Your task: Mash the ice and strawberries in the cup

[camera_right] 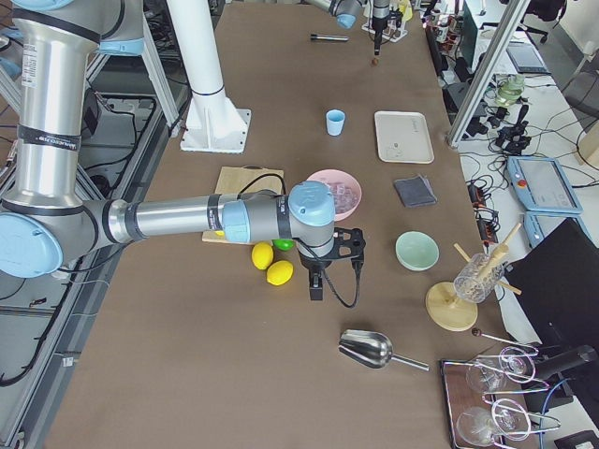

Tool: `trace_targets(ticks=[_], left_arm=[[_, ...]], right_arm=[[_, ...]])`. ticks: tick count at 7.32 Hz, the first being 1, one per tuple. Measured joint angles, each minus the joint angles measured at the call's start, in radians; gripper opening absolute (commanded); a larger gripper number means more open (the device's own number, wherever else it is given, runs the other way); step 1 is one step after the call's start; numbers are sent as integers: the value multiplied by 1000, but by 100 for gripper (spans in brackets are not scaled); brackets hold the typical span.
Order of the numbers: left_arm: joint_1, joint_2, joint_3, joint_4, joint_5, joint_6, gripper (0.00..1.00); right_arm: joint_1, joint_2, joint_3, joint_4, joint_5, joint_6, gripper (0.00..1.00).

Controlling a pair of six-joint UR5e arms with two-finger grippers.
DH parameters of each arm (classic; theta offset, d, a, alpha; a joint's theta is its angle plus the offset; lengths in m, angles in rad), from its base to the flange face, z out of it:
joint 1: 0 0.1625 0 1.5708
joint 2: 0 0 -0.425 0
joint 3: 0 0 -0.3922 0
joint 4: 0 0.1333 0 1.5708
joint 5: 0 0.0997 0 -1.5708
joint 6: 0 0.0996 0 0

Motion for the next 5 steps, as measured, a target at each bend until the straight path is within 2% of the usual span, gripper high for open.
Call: trace_targets(ticks=[2,5], left_arm=[[5,-1,25,-14,16,0,99],[11,-4,67,-41,31,0,99]], right_arm=[[31,-10,5,21,2,-3,100],[42,-21,-4,37,57,2,100]])
